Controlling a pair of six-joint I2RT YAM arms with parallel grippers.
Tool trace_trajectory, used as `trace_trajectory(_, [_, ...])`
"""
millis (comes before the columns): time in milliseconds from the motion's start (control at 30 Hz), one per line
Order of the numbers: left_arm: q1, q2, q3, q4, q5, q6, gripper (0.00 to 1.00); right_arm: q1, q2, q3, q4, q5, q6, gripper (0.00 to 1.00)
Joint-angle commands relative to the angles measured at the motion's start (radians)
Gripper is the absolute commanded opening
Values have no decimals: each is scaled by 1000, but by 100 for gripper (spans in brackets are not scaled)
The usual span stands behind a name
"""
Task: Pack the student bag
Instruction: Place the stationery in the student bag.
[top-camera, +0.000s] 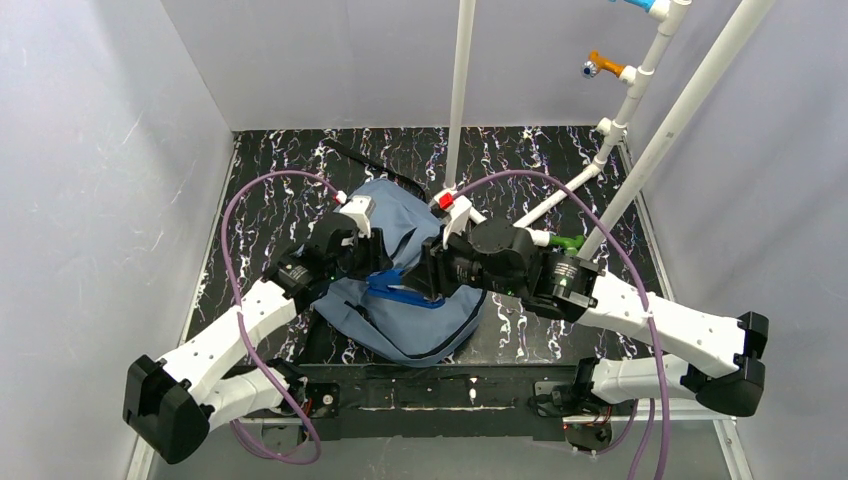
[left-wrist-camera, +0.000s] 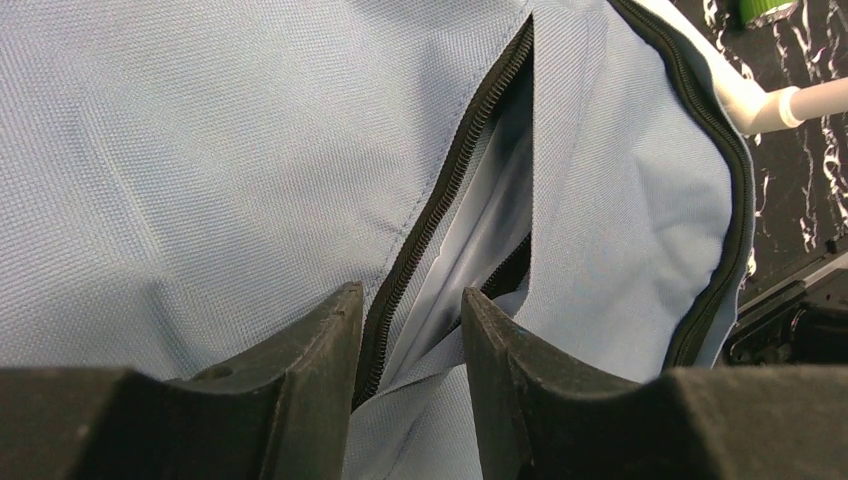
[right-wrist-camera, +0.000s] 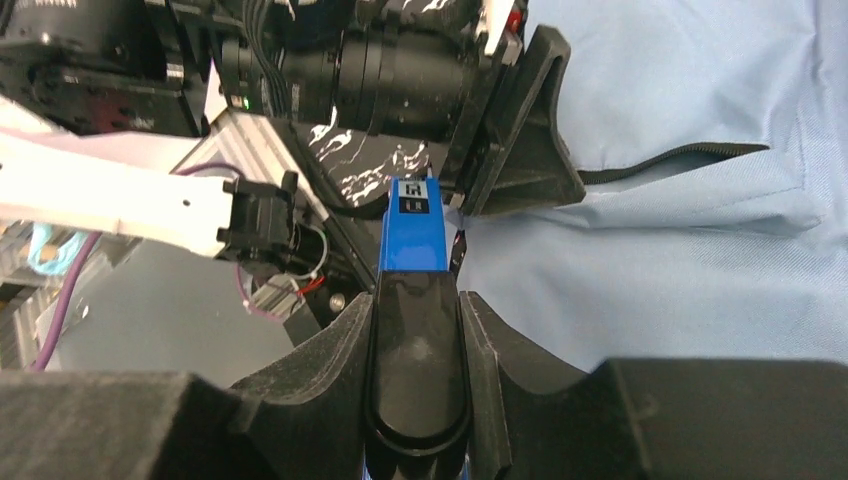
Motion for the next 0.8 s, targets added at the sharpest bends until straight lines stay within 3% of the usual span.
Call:
trace_trajectory(0, [-19,-51,-56,3,75,-63,39,37,28,36,145,336,6,1])
trace_trajectory(133, [-19,-58,-54,-4,49,-71,39,37,29,31,145,473,3,1])
trace_trajectory(233, [-18,-76,-25,-61,-60,-70,41,36,-10,-2,122,571,-8,1])
trace_trajectory(367, [-14,-104,13,-132,-238,-76,58,35,-84,-83,154,591,-18,1])
trace_trajectory(500, [-3,-107,43,-144,-292,-47,60,35,-116,-122,169,640,-13,1])
trace_trajectory(600, [5,-89,73,-145,-283,-15,61,35,-114,-120,167,668,-26,1])
trace_trajectory(700, [8,-43,105,-116,-166,74,62,35,-119,-114,188,682,-46,1])
trace_trajectory(767, [8,3,143,-123,-86,123,56,34,-112,-101,200,688,-57,1])
